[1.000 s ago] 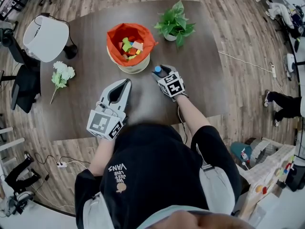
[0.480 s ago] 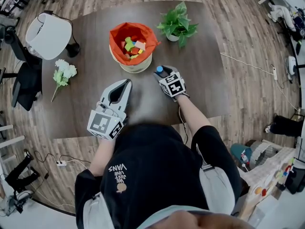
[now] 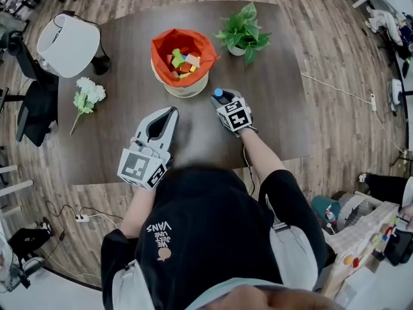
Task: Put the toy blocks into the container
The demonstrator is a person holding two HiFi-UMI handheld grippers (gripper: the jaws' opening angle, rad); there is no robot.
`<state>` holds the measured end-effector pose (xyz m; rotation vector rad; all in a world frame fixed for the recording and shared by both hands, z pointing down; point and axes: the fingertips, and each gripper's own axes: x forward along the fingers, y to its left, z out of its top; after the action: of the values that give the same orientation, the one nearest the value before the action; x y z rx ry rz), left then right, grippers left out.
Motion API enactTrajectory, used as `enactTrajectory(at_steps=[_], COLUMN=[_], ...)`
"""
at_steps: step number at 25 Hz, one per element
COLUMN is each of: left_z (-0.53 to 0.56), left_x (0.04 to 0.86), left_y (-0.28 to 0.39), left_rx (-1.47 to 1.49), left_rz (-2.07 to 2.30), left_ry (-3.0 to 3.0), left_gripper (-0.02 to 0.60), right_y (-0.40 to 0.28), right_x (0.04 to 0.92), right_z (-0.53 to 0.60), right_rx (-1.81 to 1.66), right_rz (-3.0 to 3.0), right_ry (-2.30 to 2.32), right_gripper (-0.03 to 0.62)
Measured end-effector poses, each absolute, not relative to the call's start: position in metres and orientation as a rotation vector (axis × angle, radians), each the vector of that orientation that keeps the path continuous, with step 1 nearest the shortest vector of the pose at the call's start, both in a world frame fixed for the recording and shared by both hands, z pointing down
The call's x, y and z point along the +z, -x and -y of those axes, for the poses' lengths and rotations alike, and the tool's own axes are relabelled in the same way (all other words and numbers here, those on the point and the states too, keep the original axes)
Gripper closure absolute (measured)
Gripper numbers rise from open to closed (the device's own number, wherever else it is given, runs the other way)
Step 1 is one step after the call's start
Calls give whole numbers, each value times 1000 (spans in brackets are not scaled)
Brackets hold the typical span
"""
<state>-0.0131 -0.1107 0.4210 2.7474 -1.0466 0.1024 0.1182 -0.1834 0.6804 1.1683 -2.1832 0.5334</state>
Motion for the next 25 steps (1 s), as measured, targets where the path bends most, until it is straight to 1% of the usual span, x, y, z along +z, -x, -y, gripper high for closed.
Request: enactTrajectory(at_steps=[9, 25], left_z=[110, 109], left_x=[419, 414], left_y=[14, 7], left_rx=[83, 43], left_rz=[1043, 987], left_ry=[-2751, -2773], left_gripper=[571, 571], right_y=[-117, -108], right_x=[663, 541], right_z=[183, 180], right_rx=[488, 328], right_rz=[2205, 2362], right_ry=[-1181, -1265], right_gripper=[444, 444])
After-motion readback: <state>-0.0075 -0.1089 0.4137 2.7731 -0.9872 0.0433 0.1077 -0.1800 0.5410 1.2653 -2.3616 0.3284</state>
